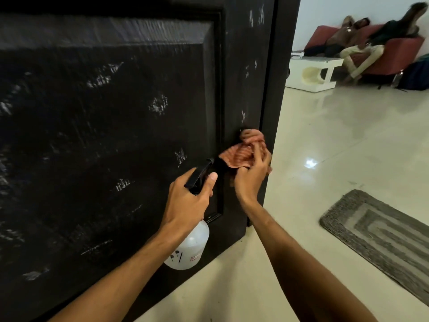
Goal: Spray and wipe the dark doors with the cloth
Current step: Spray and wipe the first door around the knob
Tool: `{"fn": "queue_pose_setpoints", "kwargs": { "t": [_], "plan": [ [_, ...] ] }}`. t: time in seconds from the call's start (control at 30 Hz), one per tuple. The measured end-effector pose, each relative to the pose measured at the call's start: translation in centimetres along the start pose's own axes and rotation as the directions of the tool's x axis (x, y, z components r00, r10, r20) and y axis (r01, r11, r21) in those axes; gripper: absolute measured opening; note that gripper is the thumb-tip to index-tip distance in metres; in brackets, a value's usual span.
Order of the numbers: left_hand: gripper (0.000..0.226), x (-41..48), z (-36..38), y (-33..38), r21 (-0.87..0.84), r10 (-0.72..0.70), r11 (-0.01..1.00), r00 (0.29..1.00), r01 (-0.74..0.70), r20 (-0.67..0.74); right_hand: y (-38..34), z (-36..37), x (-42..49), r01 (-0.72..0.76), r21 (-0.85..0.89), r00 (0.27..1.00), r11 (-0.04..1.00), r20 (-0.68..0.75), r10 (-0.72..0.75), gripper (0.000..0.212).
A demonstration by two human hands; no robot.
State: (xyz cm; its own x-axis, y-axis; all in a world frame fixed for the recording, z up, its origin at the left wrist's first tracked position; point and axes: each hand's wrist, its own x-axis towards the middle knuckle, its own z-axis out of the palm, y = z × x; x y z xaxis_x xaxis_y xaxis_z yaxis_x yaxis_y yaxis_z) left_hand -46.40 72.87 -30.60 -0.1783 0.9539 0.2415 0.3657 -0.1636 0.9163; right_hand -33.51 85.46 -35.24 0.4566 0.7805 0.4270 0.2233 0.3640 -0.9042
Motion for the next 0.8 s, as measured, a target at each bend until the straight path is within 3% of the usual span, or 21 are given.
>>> {"fn": "queue_pose_setpoints", "kwargs": {
  "t": [0.03,0.07,0.13,0.17,0.2,0.23,0.3,0.33,0.37,0.4,0.47,0.5,0.53,0.6,0.63,0.67,0.7,0.73,0.8],
  "plan": [
    [0.024,-0.1,-0.2,0.3,-0.006,-0.003,1.000,1.000,0.003,0.012,0.0,-0.1,0.3,-0.165,-0.014,0.985,0.986,-0.047,0.164,0.064],
    [0.024,-0.1,-0.6,0.8,-0.020,-0.002,1.000,1.000,0.003,0.011,-0.9,0.0,0.5,-0.173,-0.024,0.984,0.985,-0.035,0.172,0.062],
    [0.026,0.2,-1.3,2.1,-0.031,-0.004,1.000,1.000,0.004,-0.007,-3.0,0.4,0.1,0.184,-0.099,0.978,0.978,0.114,-0.172,0.062],
    [0.027,0.4,-1.5,2.7,-0.032,-0.001,0.999,1.000,0.000,-0.020,-3.7,0.7,0.3,0.364,-0.103,0.924,0.926,0.168,-0.345,0.066],
    [0.028,0.6,-1.7,3.1,-0.034,0.003,0.999,0.999,-0.004,-0.034,-4.2,0.8,0.9,0.441,-0.076,0.887,0.894,0.186,-0.421,0.070],
    [0.029,0.6,-1.8,3.2,-0.035,0.003,0.999,0.999,-0.005,-0.036,-4.1,0.8,1.6,0.402,-0.078,0.908,0.912,0.157,-0.387,0.072],
    [0.029,0.0,-1.6,3.4,-0.038,-0.005,0.999,1.000,0.005,-0.010,-3.2,0.2,2.9,0.073,-0.085,0.997,0.994,0.019,-0.072,0.068],
    [0.030,-0.2,-1.7,3.5,-0.047,-0.006,0.999,1.000,0.006,-0.005,-3.5,0.1,3.1,-0.040,-0.089,0.999,0.995,-0.008,0.039,0.066],
    [0.030,-0.3,-1.8,3.7,-0.050,-0.008,0.999,1.000,0.007,-0.011,-4.2,0.2,2.7,0.014,-0.102,0.999,0.995,0.033,-0.011,0.065],
    [0.031,-0.3,-2.0,3.9,-0.047,-0.013,0.999,1.000,0.012,-0.017,-4.7,0.4,2.1,0.166,-0.124,0.982,0.978,0.111,-0.153,0.065],
    [0.030,0.2,-2.0,4.4,-0.053,-0.007,0.999,1.000,0.005,-0.029,-5.6,0.7,1.3,0.489,-0.105,0.856,0.866,0.247,-0.454,0.072],
    [0.030,0.4,-1.9,4.7,-0.060,0.004,0.998,0.999,-0.006,-0.034,-5.7,0.5,1.7,0.519,-0.086,0.837,0.851,0.255,-0.485,0.075],
    [0.031,0.6,-1.7,4.7,-0.056,0.009,0.998,0.999,-0.011,-0.032,-5.3,0.1,2.4,0.451,-0.090,0.882,0.888,0.200,-0.427,0.075],
    [0.032,0.4,-1.3,4.8,-0.036,0.007,0.999,1.000,-0.008,-0.016,-4.3,-1.0,3.7,0.101,-0.093,0.995,0.991,0.026,-0.099,0.064],
    [0.032,0.4,-1.3,4.7,-0.033,-0.001,0.999,1.000,0.001,-0.018,-4.5,-1.3,3.6,0.027,-0.103,1.000,0.994,0.006,-0.026,0.056],
    [0.031,0.4,-1.4,4.7,-0.036,-0.015,0.999,1.000,0.014,-0.026,-4.9,-1.2,2.9,0.105,-0.132,0.993,0.986,0.058,-0.098,0.050],
    [0.029,0.3,-1.5,4.6,-0.045,-0.025,0.999,0.999,0.024,-0.035,-5.5,-1.0,1.8,0.277,-0.140,0.956,0.951,0.145,-0.257,0.049],
    [0.027,0.3,-1.5,4.5,-0.057,-0.027,0.998,0.999,0.025,-0.042,-5.7,-0.8,0.5,0.474,-0.110,0.865,0.874,0.244,-0.438,0.050],
    [0.024,0.0,-1.7,4.2,-0.065,-0.027,0.998,0.998,0.024,-0.060,-5.5,-0.4,-0.9,0.680,-0.021,0.689,0.733,0.363,-0.628,0.058]
  ]
}}
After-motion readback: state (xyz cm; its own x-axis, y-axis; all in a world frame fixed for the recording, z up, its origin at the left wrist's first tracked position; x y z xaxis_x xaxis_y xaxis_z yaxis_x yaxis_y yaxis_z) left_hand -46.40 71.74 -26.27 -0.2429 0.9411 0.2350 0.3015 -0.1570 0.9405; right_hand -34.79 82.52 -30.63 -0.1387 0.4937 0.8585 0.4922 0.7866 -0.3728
